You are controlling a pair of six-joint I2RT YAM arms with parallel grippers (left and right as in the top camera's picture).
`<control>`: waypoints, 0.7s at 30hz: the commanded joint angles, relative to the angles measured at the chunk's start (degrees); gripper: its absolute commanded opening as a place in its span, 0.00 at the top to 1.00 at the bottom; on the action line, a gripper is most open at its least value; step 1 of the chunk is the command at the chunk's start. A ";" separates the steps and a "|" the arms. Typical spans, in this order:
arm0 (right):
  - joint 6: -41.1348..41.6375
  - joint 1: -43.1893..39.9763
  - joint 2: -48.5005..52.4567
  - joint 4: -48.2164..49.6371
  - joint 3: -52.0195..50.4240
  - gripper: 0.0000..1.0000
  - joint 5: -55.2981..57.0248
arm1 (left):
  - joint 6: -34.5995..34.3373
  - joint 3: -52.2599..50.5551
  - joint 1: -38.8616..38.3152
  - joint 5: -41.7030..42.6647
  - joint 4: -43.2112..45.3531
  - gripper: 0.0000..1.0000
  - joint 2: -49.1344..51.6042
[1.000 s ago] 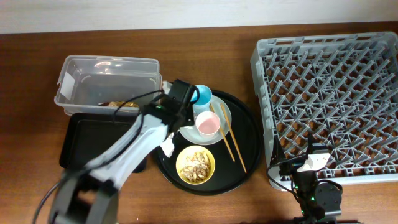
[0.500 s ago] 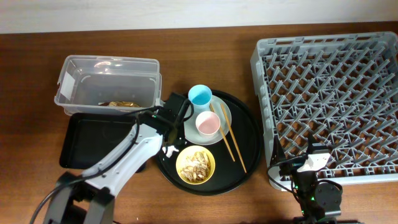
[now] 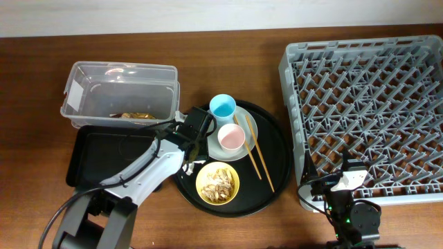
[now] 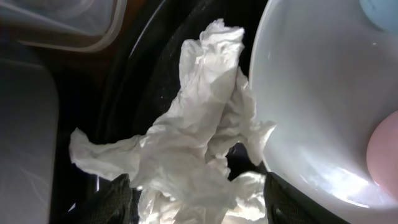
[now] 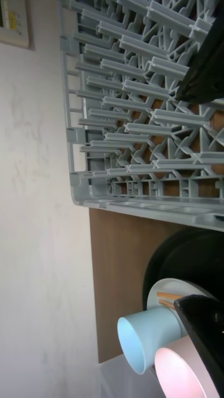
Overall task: Sort waste into correct bins and load items into the dishwasher rack
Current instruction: 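Lower and close the left gripper on the tissue, then carry the tissue left and release it into the clear bin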
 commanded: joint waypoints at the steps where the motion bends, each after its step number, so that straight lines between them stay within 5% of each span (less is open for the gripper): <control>1: 0.46 -0.44 -0.17 -0.13 -0.28 0.01 -0.52 | 0.28 -2.91 0.09 -0.72 1.77 0.34 0.57; 8: 0.46 -0.44 -0.17 -0.13 -0.28 0.02 -0.52 | 0.28 -6.45 0.09 -0.72 5.77 0.36 0.57; 14: 0.46 -0.44 -0.17 -0.13 -0.28 0.01 -0.55 | 0.31 -6.49 0.09 -0.72 6.84 0.86 0.55; 17: 0.46 -0.44 -0.17 -0.13 -0.28 0.02 -0.52 | 0.83 -6.12 0.09 -0.68 6.97 0.99 0.37; 21: 0.46 -0.44 -0.17 -0.13 -0.28 0.02 -0.52 | 2.08 -4.55 0.04 -0.70 5.44 1.00 -2.38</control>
